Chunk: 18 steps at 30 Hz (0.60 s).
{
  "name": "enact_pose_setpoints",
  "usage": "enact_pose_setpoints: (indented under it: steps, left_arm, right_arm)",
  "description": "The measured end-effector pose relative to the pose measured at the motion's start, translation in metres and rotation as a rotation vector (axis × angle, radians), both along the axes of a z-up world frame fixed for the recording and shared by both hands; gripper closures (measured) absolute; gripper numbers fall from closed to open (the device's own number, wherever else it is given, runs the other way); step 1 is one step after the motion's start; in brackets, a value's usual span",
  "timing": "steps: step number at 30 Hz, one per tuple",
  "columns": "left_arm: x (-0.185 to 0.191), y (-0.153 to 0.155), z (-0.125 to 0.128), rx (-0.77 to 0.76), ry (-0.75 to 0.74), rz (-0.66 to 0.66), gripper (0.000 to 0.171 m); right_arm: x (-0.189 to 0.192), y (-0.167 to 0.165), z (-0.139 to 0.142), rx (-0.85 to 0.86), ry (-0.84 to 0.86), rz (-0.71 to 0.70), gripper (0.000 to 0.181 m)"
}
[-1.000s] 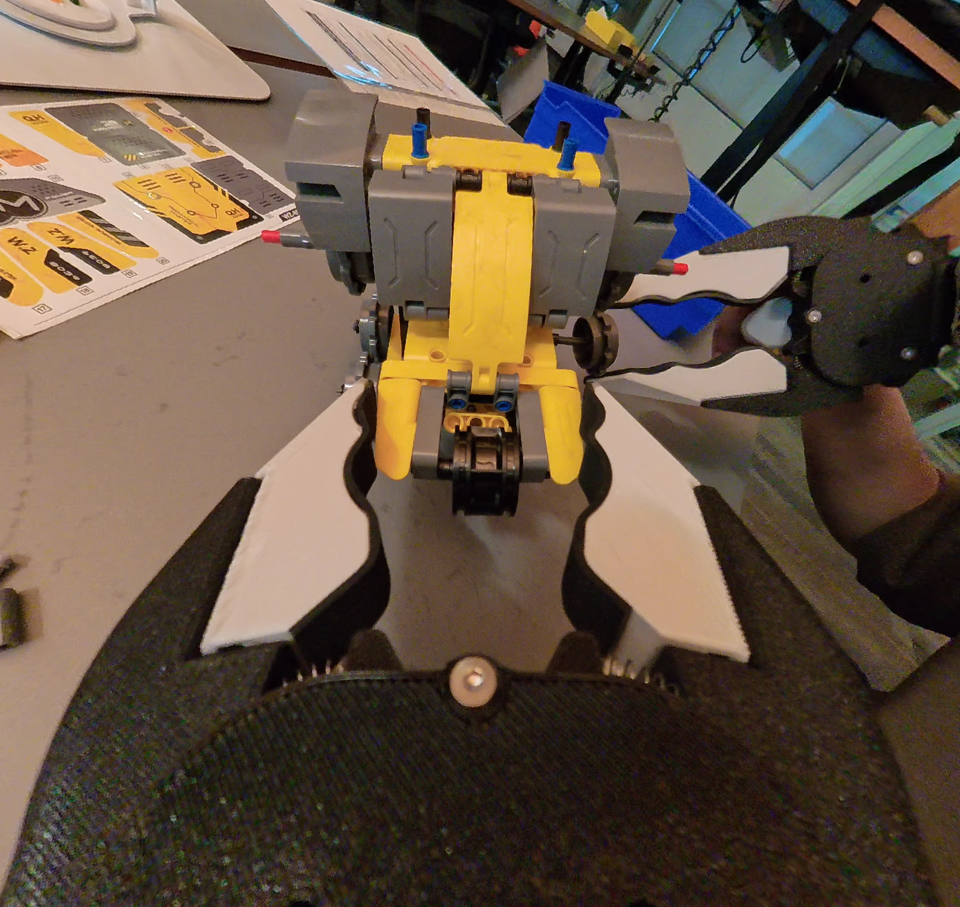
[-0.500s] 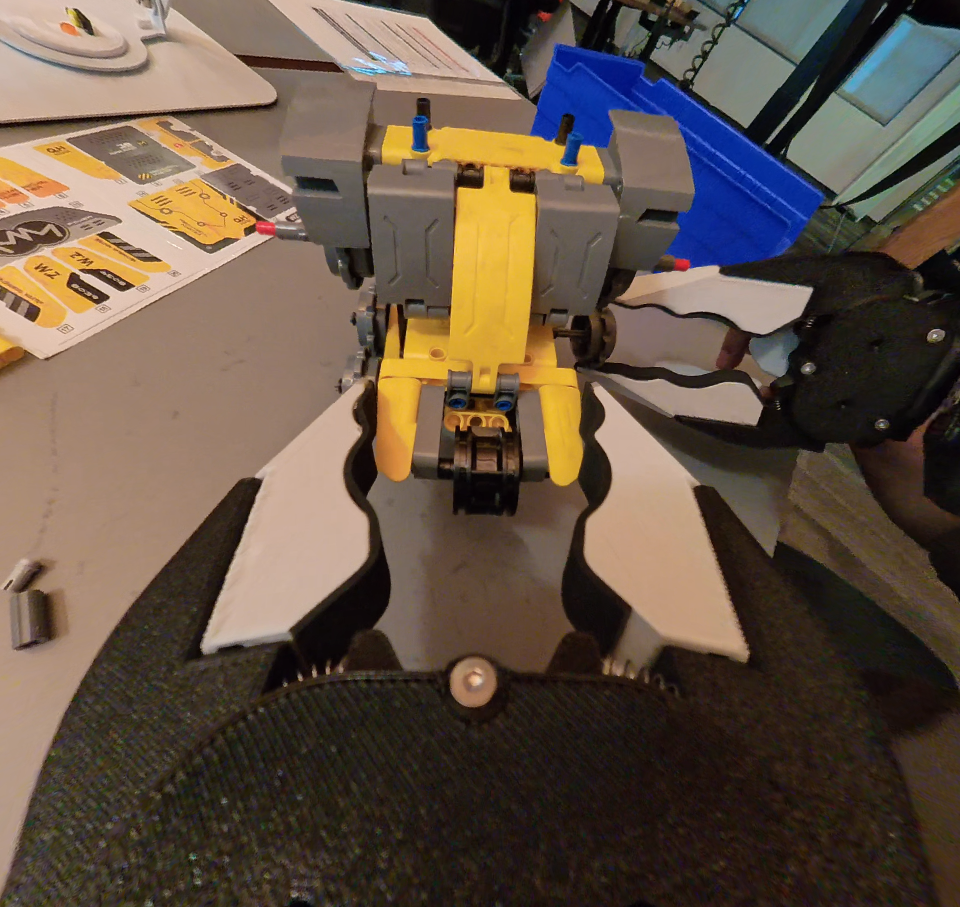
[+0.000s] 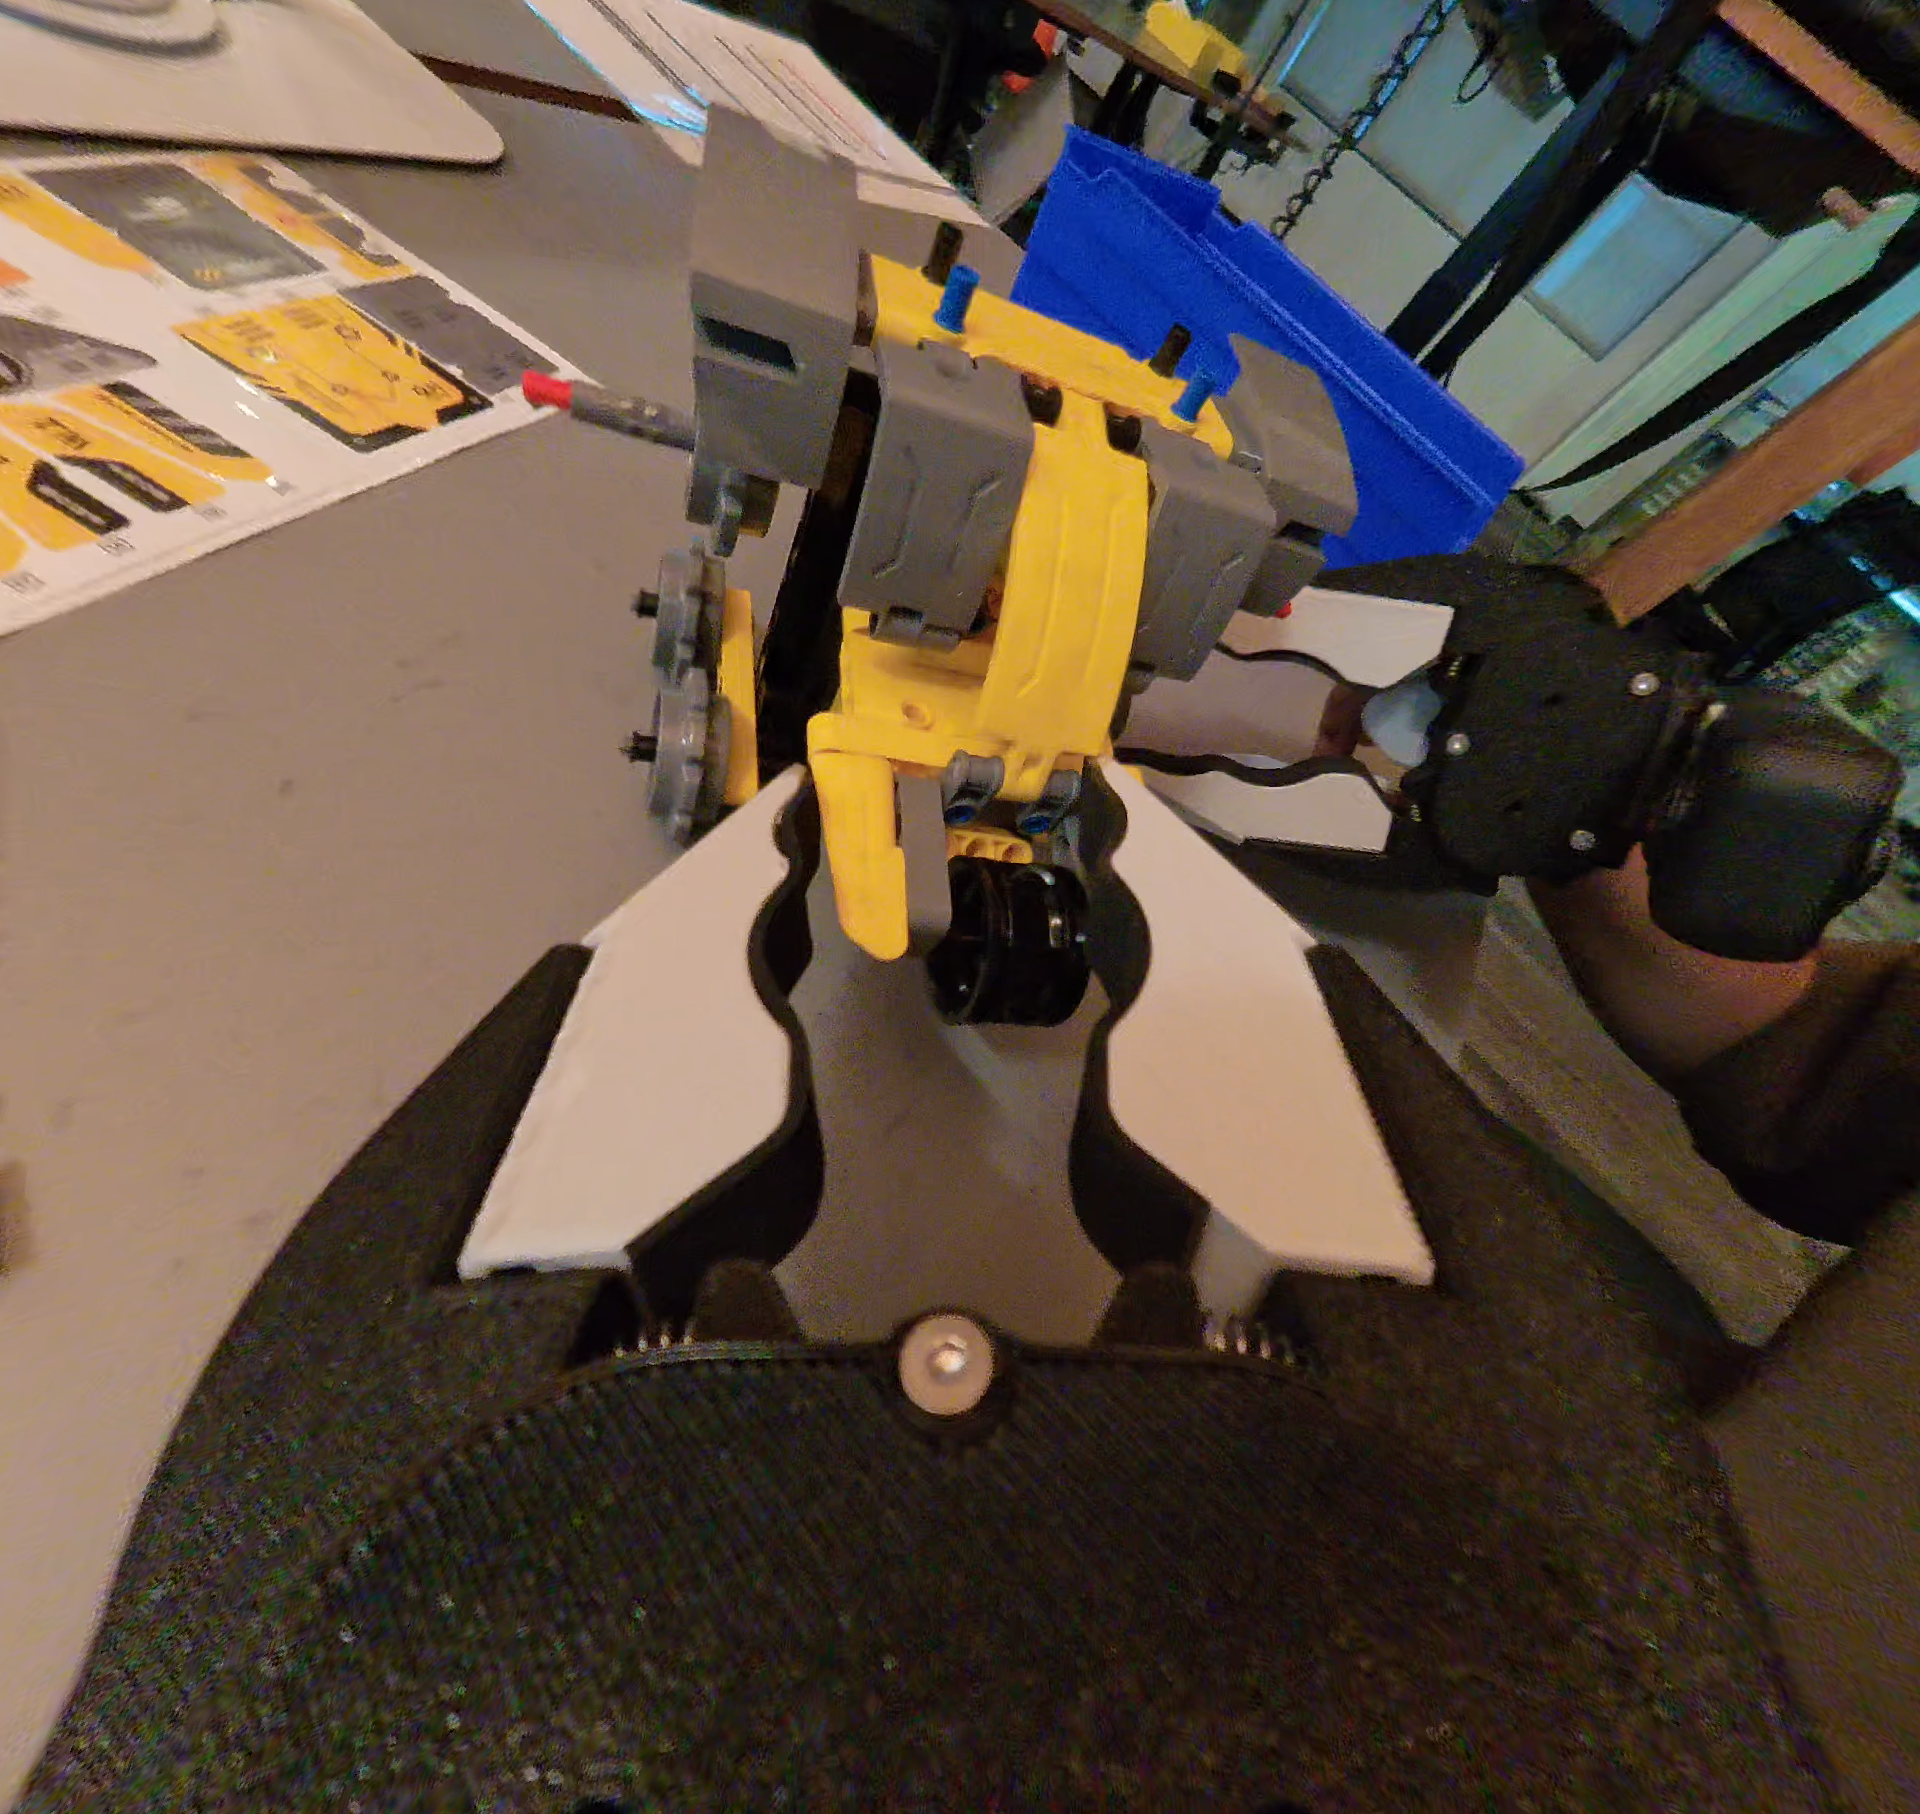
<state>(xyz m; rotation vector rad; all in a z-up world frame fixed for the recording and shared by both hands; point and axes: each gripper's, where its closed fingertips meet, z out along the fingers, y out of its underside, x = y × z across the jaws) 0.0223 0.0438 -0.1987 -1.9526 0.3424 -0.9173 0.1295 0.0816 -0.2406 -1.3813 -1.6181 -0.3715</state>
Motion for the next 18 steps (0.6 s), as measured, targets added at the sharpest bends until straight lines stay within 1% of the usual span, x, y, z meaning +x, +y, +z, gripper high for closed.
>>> enact_pose_setpoints:
  steps: [2, 3, 5, 7, 9, 12, 15, 18]
  left_arm:
    - [0.003, -0.002, 0.001, -0.017, -0.041, -0.023, 0.122]
    - [0.005, -0.004, 0.003, -0.015, -0.058, -0.035, 0.117]
    - [0.008, -0.004, 0.007, 0.008, -0.06, -0.036, 0.097]
    - [0.009, -0.004, 0.011, 0.04, -0.026, -0.028, 0.077]
    - [0.008, -0.003, 0.015, 0.073, 0.039, 0.0, 0.064]
    - [0.01, 0.001, 0.014, 0.097, 0.195, 0.046, 0.054]
    - [0.015, 0.006, 0.009, 0.11, 0.363, 0.074, 0.052]
    - [0.012, 0.015, -0.003, 0.096, 0.519, 0.11, 0.051]
  right_arm:
    - [0.001, -0.001, -0.006, -0.043, 0.021, -0.002, 0.141]
    - [0.001, 0.0, -0.007, -0.053, 0.025, -0.008, 0.141]
    - [0.001, 0.0, -0.007, -0.052, 0.034, 0.0, 0.141]
    - [0.0, 0.001, -0.007, -0.044, 0.035, 0.004, 0.141]
    - [0.0, 0.001, -0.007, -0.037, 0.035, 0.006, 0.141]
    - [0.0, 0.0, -0.007, -0.031, 0.037, 0.004, 0.141]
    - [0.0, 0.0, -0.006, -0.029, 0.037, 0.001, 0.141]
    - [0.0, 0.0, -0.006, -0.025, 0.038, -0.001, 0.141]
